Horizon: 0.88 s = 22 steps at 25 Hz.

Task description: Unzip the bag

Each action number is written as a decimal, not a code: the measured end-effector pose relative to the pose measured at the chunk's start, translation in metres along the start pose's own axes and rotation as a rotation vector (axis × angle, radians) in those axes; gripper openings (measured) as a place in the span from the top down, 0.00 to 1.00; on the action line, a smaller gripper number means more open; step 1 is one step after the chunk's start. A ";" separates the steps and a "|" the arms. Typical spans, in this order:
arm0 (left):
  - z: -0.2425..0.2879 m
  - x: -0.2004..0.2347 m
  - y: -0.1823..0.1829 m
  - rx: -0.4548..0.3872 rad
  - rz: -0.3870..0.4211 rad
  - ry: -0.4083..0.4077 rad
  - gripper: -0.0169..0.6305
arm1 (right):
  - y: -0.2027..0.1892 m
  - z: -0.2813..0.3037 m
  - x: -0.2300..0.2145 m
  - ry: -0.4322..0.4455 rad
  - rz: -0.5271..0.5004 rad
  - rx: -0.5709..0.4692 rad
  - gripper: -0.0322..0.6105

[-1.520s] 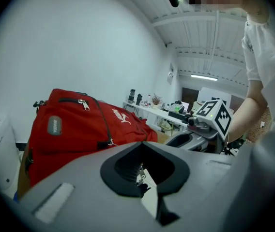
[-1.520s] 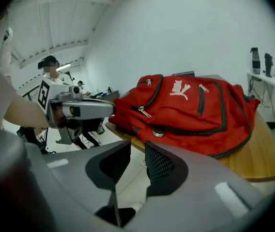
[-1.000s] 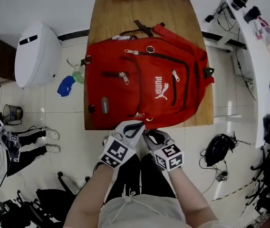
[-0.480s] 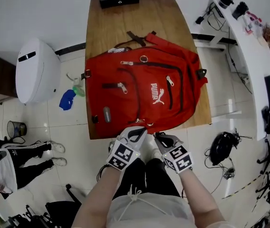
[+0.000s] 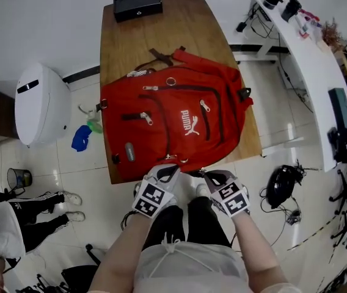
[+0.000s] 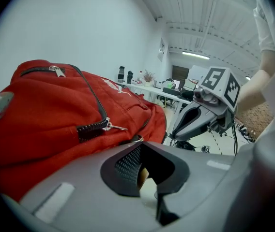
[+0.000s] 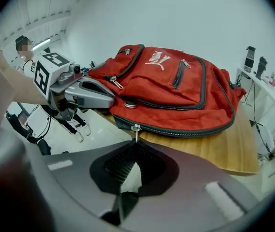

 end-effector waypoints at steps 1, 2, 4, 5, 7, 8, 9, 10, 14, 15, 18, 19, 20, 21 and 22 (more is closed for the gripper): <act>0.000 0.001 0.001 0.006 0.001 0.004 0.96 | 0.000 0.000 -0.005 -0.002 -0.005 0.003 0.94; 0.001 0.002 0.001 0.011 -0.002 0.010 0.96 | 0.000 -0.001 -0.009 -0.002 -0.014 0.007 0.94; 0.002 0.003 0.002 0.013 -0.026 0.031 0.96 | -0.001 -0.002 -0.021 -0.004 -0.038 0.020 0.94; 0.003 0.004 0.001 0.013 -0.045 0.044 0.96 | -0.001 -0.003 -0.027 -0.003 -0.048 0.028 0.94; 0.004 0.006 -0.001 0.017 -0.089 0.075 0.96 | -0.003 -0.005 -0.042 0.007 -0.052 0.045 0.94; 0.005 0.007 -0.003 0.023 -0.115 0.090 0.96 | -0.003 -0.006 -0.050 0.018 -0.048 0.054 0.94; 0.005 0.008 -0.005 0.028 -0.143 0.104 0.96 | -0.004 -0.008 -0.058 0.028 -0.045 0.062 0.94; 0.005 0.008 -0.006 0.033 -0.171 0.119 0.96 | -0.005 -0.010 -0.066 0.033 -0.050 0.071 0.94; 0.009 0.009 -0.004 0.049 -0.239 0.187 0.96 | 0.001 -0.016 -0.106 0.012 -0.097 0.087 0.94; 0.010 0.010 -0.005 0.055 -0.254 0.201 0.96 | 0.002 -0.017 -0.115 0.012 -0.101 0.090 0.94; 0.011 0.012 -0.006 0.073 -0.312 0.230 0.96 | 0.006 -0.018 -0.134 0.011 -0.121 0.098 0.93; 0.011 0.013 -0.006 0.078 -0.331 0.236 0.96 | 0.008 -0.018 -0.140 0.006 -0.135 0.101 0.93; 0.011 0.014 -0.006 0.082 -0.349 0.243 0.96 | 0.009 -0.018 -0.145 0.001 -0.146 0.104 0.93; 0.011 0.015 -0.006 0.087 -0.368 0.248 0.96 | 0.010 -0.018 -0.151 -0.001 -0.150 0.106 0.93; 0.011 0.016 -0.006 0.092 -0.386 0.251 0.96 | 0.012 -0.018 -0.156 -0.003 -0.150 0.108 0.93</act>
Point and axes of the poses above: the fingertips, and each gripper's own axes: z forward along the fingers, x to its left, y out of its top, the point moved 7 cm from there along -z, backward along the fingers, and after that the axes turned 14 degrees about -y, right-handed, at the moved point
